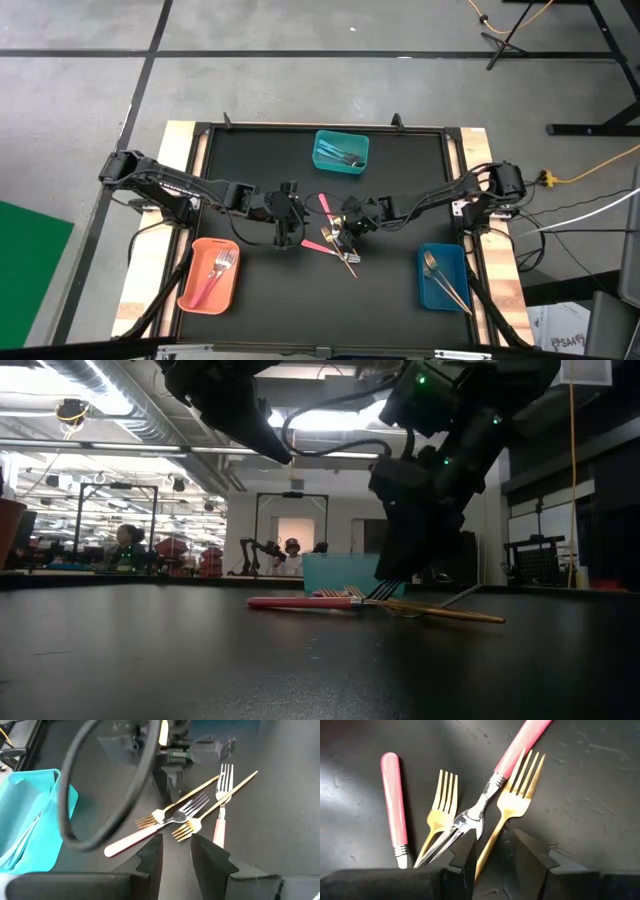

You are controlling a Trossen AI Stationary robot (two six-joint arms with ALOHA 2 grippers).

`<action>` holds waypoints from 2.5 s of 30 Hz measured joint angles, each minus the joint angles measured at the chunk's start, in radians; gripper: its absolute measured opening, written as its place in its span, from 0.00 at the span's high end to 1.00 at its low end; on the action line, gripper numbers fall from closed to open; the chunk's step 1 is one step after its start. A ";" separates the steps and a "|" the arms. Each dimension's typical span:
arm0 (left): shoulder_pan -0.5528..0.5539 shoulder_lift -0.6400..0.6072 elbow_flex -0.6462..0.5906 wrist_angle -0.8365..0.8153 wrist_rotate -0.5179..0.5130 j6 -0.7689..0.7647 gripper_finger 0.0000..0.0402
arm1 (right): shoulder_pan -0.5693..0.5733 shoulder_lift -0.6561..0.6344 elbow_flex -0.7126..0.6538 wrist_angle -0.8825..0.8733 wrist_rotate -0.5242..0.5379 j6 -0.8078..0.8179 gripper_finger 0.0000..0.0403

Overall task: Sort silverware by color (type)
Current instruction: Put the gold fork into the blue bin

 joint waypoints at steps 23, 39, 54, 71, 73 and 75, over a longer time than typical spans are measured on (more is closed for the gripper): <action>0.001 0.000 0.000 0.000 0.000 0.001 0.76 | 0.063 0.029 -0.001 0.018 0.128 0.001 0.72; 0.049 0.000 0.000 0.006 0.000 -0.001 0.76 | 0.065 0.033 0.000 0.015 0.176 0.008 0.72; 0.053 0.000 0.000 0.006 -0.002 -0.001 0.76 | 0.066 0.107 0.002 0.059 0.172 0.022 0.72; 0.053 0.000 0.000 0.006 0.000 -0.001 0.76 | 0.065 0.109 0.002 0.043 0.174 0.022 0.99; 0.053 0.000 0.000 0.006 0.000 -0.001 0.76 | 0.064 0.107 0.002 0.041 0.172 0.022 0.99; 0.053 0.000 0.000 0.006 0.000 -0.001 0.76 | 0.064 0.099 0.001 0.034 0.170 0.022 0.98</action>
